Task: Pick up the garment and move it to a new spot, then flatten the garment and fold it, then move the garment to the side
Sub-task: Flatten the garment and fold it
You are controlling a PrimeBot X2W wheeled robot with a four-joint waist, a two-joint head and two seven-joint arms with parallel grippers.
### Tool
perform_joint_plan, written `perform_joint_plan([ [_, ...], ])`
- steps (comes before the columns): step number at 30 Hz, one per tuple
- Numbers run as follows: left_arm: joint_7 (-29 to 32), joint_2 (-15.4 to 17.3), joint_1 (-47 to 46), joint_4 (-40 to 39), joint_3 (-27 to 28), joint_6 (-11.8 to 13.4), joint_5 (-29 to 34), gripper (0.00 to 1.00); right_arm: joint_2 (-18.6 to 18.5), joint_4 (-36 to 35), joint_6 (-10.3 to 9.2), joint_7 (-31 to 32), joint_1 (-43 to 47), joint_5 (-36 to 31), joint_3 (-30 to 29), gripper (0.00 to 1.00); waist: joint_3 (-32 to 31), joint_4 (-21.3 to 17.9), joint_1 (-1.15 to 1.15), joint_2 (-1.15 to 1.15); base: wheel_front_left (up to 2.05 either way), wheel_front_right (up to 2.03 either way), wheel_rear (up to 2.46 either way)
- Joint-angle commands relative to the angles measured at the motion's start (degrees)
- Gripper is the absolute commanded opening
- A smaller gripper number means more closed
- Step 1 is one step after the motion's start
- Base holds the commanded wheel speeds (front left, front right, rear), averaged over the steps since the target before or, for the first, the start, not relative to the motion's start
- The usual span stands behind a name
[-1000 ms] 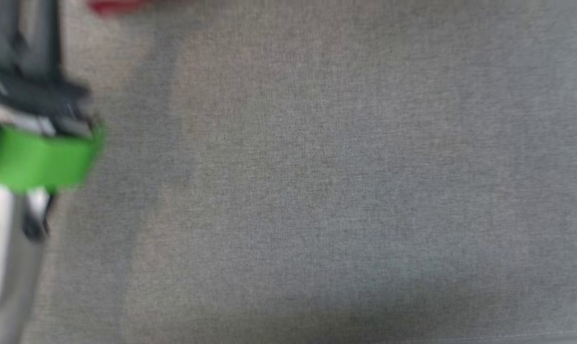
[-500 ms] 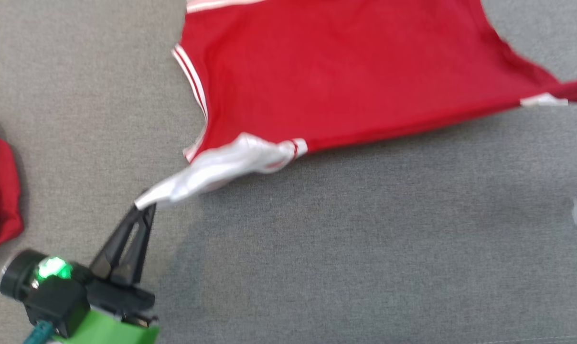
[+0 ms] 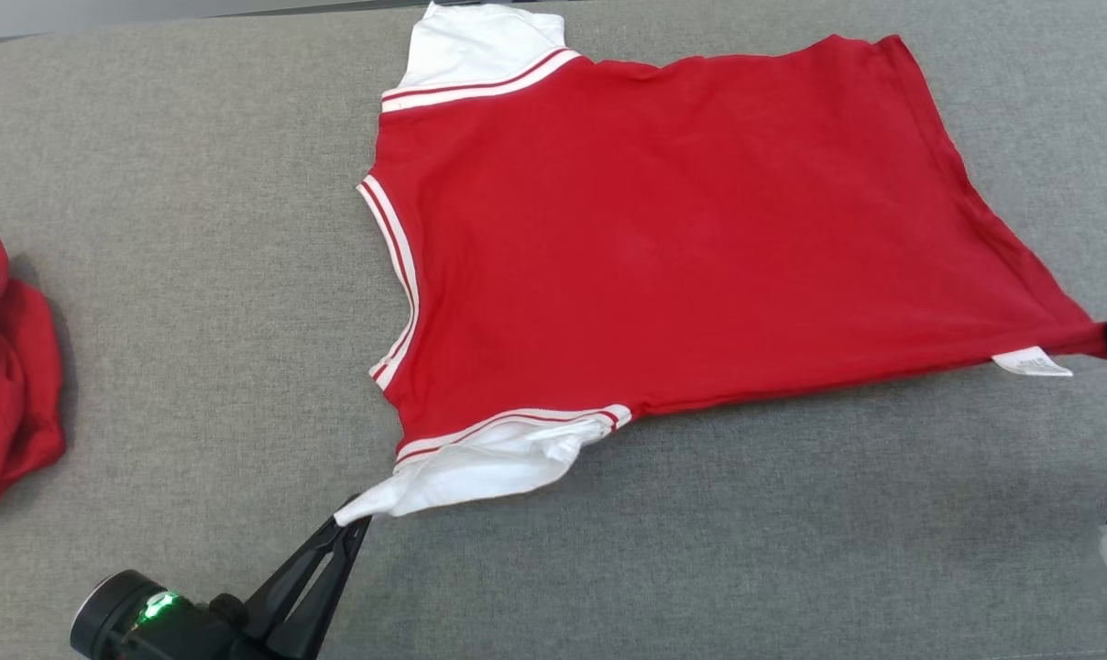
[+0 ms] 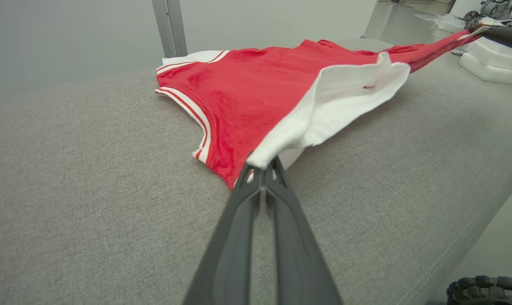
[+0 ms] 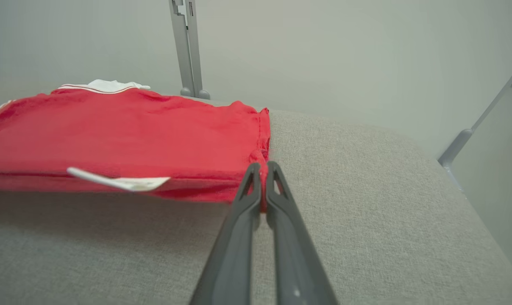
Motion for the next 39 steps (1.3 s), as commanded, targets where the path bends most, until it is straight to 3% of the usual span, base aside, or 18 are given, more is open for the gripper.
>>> perform_joint_plan([
  [1,0.53,0.34,-0.78,0.81,-0.15,-0.19,-0.2,0.0,0.47,1.92,-0.1,-0.16,0.67,-1.08,0.85,0.0,0.11,-0.12,0.01,0.0,0.0,0.0,0.0],
  [13,-0.48,-2.23,-13.57,8.98,-4.31,-0.22,-1.52,0.0,3.59,13.54,-0.1,-0.17,-11.13,-1.28,6.43,0.0,2.33,0.16,0.01,0.0,0.0,0.0,0.0],
  [29,-4.16,-1.68,-35.54,22.38,-10.77,-0.15,1.77,0.0,5.81,21.47,-0.1,-0.18,-25.85,-5.39,6.94,0.0,10.21,0.22,0.01,0.0,0.0,0.0,0.0],
  [39,-4.98,-1.81,-42.26,27.04,-9.97,0.23,7.03,0.0,6.26,22.23,-0.1,-0.17,-28.75,-6.34,7.33,0.0,12.35,-0.19,0.01,0.0,0.0,0.0,0.0],
])
